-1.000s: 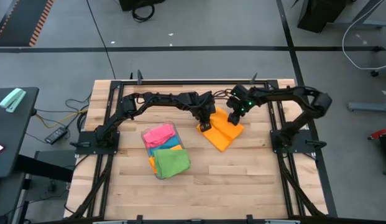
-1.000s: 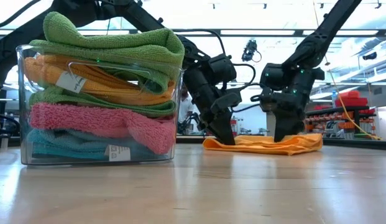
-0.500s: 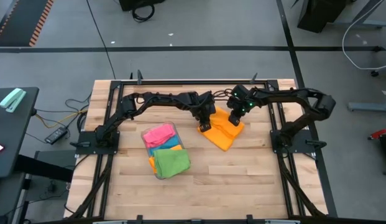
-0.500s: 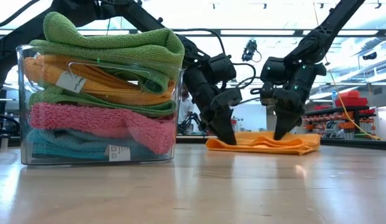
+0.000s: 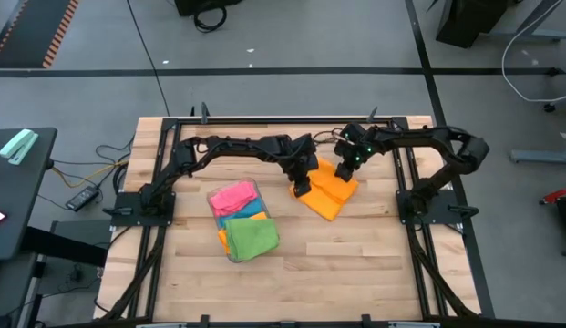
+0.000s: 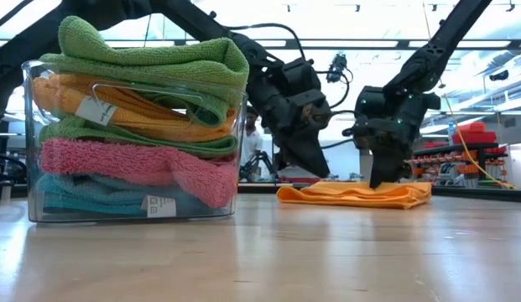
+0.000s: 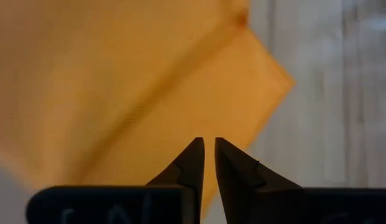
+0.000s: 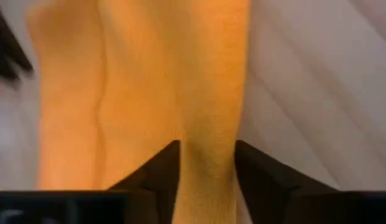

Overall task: Fold microfiber towels
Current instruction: Fold the yellow towel

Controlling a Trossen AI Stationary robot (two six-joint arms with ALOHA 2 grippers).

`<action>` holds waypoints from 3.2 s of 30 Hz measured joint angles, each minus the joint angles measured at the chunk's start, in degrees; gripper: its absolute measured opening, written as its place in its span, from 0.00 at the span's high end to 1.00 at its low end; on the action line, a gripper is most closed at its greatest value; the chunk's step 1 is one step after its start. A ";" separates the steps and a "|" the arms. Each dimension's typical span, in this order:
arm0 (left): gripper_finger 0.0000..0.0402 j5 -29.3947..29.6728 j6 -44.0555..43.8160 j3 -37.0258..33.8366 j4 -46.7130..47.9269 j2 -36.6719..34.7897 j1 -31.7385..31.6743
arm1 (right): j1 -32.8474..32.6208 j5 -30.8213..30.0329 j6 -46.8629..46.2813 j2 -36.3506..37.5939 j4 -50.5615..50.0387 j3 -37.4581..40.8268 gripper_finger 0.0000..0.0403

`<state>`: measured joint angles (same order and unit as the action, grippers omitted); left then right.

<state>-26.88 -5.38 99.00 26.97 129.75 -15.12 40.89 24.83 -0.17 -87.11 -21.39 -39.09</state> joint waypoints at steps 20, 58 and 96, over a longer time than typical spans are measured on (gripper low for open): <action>0.89 8.13 -3.04 0.00 0.53 0.21 3.53 | 0.62 10.03 -1.05 -7.19 0.50 -2.25 0.43; 0.90 15.34 -4.49 0.00 -0.57 0.45 4.58 | -9.71 -19.89 10.44 -1.33 -12.09 -10.73 0.99; 0.95 10.94 8.98 -0.07 15.12 -1.60 6.24 | -16.60 -16.62 3.61 -0.60 -12.58 -13.05 0.97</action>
<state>-15.94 3.60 98.94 42.09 128.16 -8.88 24.29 8.21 3.44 -87.71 -33.97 -52.14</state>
